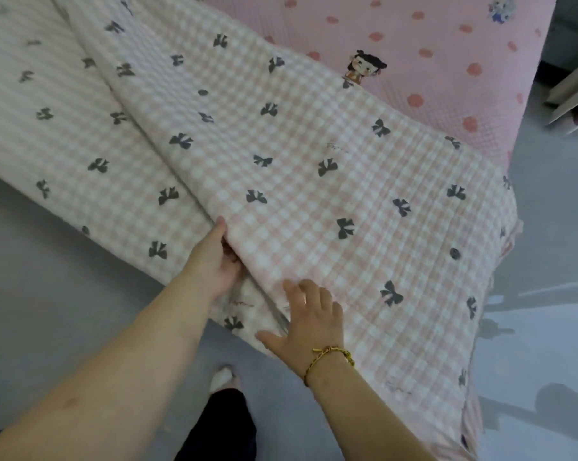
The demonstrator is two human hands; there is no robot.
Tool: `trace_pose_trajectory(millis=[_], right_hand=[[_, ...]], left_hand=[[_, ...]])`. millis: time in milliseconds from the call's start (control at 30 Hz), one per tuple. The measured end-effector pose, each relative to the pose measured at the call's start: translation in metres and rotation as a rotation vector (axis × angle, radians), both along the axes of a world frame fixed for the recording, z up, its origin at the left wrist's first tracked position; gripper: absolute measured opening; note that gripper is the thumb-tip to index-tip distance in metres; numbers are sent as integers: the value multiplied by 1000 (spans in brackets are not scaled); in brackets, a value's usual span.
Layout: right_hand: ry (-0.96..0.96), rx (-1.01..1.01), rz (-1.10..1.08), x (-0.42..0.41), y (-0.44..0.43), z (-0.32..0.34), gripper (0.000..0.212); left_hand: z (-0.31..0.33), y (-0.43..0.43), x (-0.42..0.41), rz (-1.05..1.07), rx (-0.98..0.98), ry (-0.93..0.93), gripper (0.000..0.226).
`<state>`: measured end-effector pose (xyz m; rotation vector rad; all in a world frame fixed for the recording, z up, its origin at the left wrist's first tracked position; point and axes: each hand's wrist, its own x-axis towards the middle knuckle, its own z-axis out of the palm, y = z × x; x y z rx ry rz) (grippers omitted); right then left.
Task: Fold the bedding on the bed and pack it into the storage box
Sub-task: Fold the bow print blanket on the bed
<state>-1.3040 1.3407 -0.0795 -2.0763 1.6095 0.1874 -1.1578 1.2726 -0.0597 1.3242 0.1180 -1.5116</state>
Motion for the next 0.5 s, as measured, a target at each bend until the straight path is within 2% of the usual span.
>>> trace_pose_trajectory(millis=[67, 100, 133, 200, 300, 367, 500], right_hand=[[82, -41, -68, 29, -6, -3, 112], [96, -82, -95, 37, -9, -6, 112], [87, -90, -110, 39, -12, -6, 106], [14, 5, -213, 34, -29, 3, 72], [-246, 80, -486, 2, -65, 14, 25], [-442, 71, -640, -17, -83, 28, 18], [-657, 173, -681, -36, -103, 50, 28]], left_hand=[[8, -22, 22, -52, -85, 74, 43], [10, -31, 29, -76, -122, 122, 42], [13, -37, 32, -110, -162, 169, 39], [18, -49, 34, -207, -200, 201, 30], [20, -66, 40, -343, -214, 132, 28], [16, -77, 42, -361, -219, 83, 28], [-3, -104, 32, -289, -169, 68, 13]])
